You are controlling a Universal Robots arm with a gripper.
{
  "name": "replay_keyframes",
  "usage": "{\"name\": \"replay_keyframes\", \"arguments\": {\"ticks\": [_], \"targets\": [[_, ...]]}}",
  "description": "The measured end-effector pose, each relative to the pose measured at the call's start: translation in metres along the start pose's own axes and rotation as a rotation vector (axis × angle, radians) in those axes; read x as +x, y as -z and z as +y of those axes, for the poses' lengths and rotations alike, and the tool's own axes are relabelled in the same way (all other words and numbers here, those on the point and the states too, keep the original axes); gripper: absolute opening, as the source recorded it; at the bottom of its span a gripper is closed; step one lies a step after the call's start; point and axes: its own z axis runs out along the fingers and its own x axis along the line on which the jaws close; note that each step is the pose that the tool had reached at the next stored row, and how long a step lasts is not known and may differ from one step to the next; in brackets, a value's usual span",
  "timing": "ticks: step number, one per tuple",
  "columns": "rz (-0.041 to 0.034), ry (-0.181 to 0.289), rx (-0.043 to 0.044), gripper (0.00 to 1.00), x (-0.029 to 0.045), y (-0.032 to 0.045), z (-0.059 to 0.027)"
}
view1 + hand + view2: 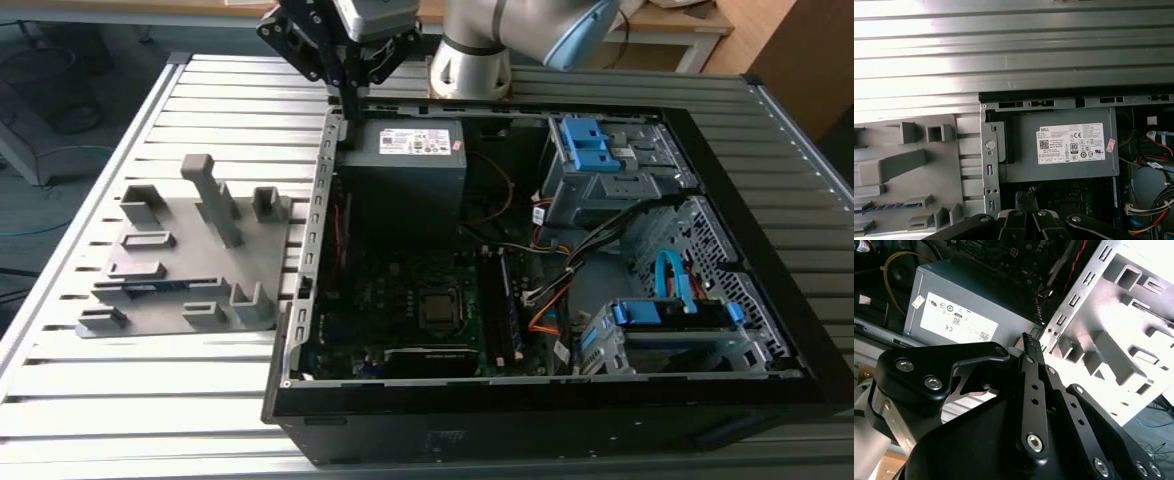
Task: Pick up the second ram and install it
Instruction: 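Reach for the second ram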
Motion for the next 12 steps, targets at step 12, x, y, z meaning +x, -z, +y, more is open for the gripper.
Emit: {"name": "replay_keyframes", "arguments": {"ticks": [12], "targets": [[0.0000, 0.000, -0.0001, 0.10, 0.0181, 0.0005, -0.0014]]}}
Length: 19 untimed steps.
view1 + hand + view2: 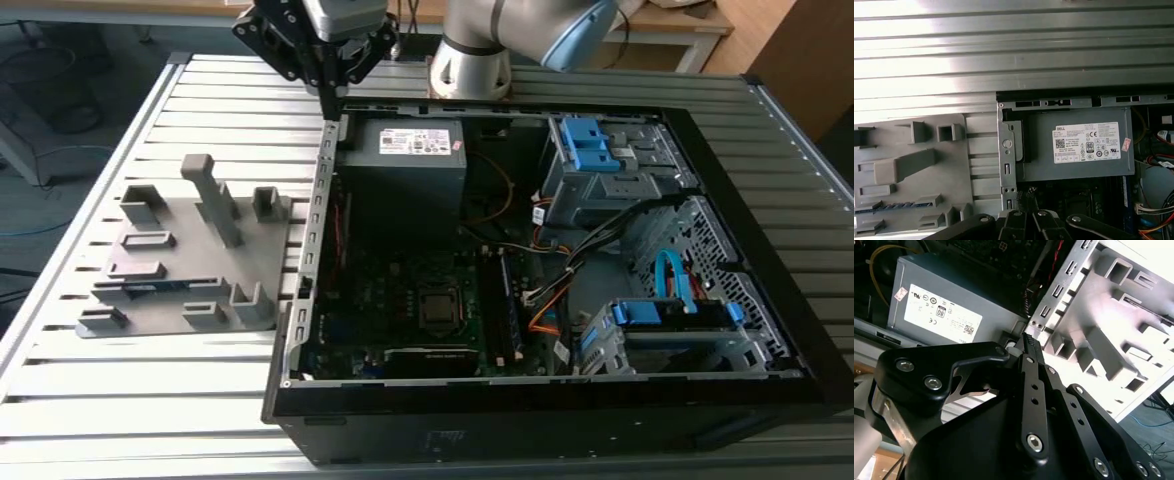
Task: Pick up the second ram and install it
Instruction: 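Reach for the second ram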
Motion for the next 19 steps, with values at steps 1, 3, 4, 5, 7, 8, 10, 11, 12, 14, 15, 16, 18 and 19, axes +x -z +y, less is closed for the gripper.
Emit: {"name": "replay_keyframes", "arguments": {"ticks": [1, 3, 4, 5, 7, 8, 10, 11, 12, 14, 15, 16, 18, 19], "targets": [[0.0000, 0.000, 0.0000, 0.10, 0.0012, 0.0000, -0.0001], [0.0000, 0.000, 0.0000, 0.10, 0.0037, 0.0001, -0.0003], [0.0000, 0.000, 0.0000, 0.10, 0.0049, 0.0001, -0.0004], [0.0000, 0.000, 0.0000, 0.10, 0.0059, 0.0002, -0.0004], [0.0001, 0.000, 0.0000, 0.10, 0.0077, 0.0002, -0.0006], [0.0000, 0.000, 0.0001, 0.10, 0.0085, 0.0003, -0.0006], [0.0000, 0.000, 0.0000, 0.10, 0.0102, 0.0003, -0.0008], [0.0000, 0.000, 0.0000, 0.10, 0.0110, 0.0003, -0.0008], [0.0000, 0.000, 0.0000, 0.10, 0.0119, 0.0003, -0.0009], [0.0000, 0.000, 0.0000, 0.10, 0.0135, 0.0004, -0.0011], [0.0000, 0.000, 0.0000, 0.10, 0.0142, 0.0004, -0.0011], [0.0000, 0.000, 0.0000, 0.10, 0.0149, 0.0004, -0.0012], [0.0000, 0.000, 0.0000, 0.10, 0.0164, 0.0005, -0.0014], [0.0000, 0.000, 0.0001, 0.10, 0.0172, 0.0005, -0.0014]]}}
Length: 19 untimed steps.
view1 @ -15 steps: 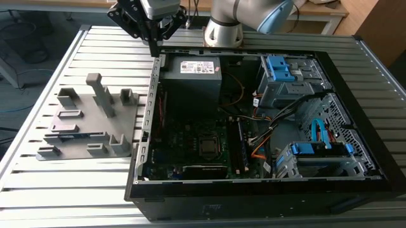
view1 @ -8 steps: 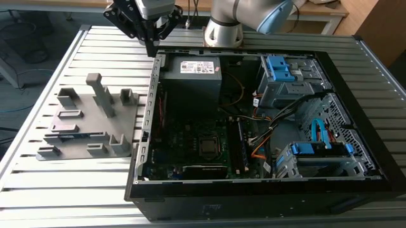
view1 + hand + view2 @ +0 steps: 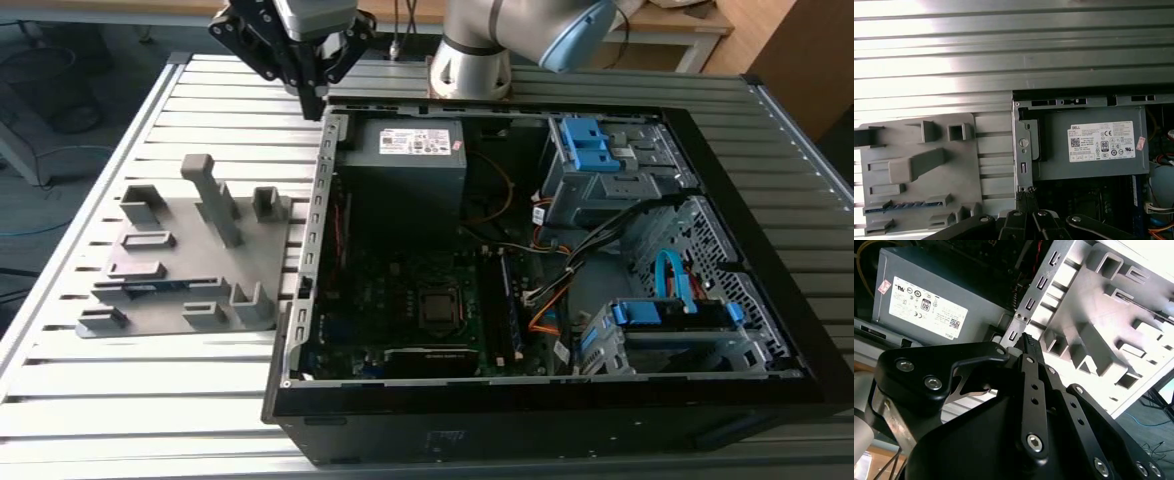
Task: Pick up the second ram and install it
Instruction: 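Reach for the second ram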
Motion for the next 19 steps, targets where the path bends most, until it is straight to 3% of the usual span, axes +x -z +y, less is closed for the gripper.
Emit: {"name": "replay_keyframes", "arguments": {"ticks": [12, 19], "targets": [[0.0000, 0.000, -0.0001, 0.10, 0.0090, 0.0002, -0.0029], [0.0000, 0.000, 0.0000, 0.10, 0.0210, 0.0005, -0.0054]]}}
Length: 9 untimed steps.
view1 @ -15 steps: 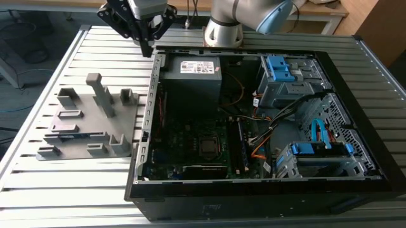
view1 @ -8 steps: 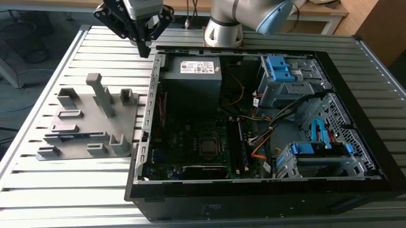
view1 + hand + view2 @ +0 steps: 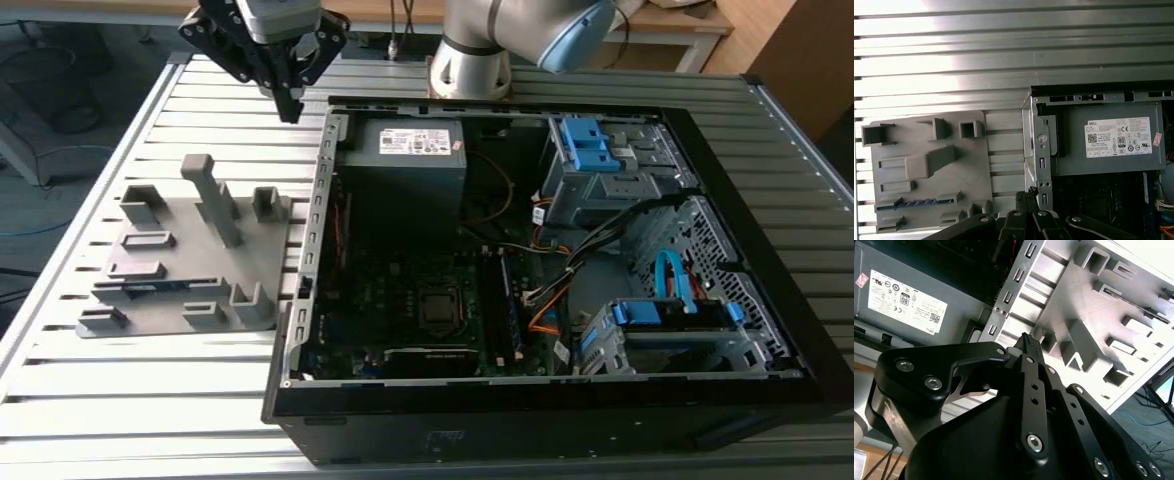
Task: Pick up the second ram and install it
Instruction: 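Reach for the second ram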
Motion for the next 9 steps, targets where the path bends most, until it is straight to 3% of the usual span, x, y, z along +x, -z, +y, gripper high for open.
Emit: {"name": "replay_keyframes", "arguments": {"ticks": [9], "targets": [[0.0000, 0.000, 0.0000, 0.10, 0.0186, 0.0004, -0.0029]]}}
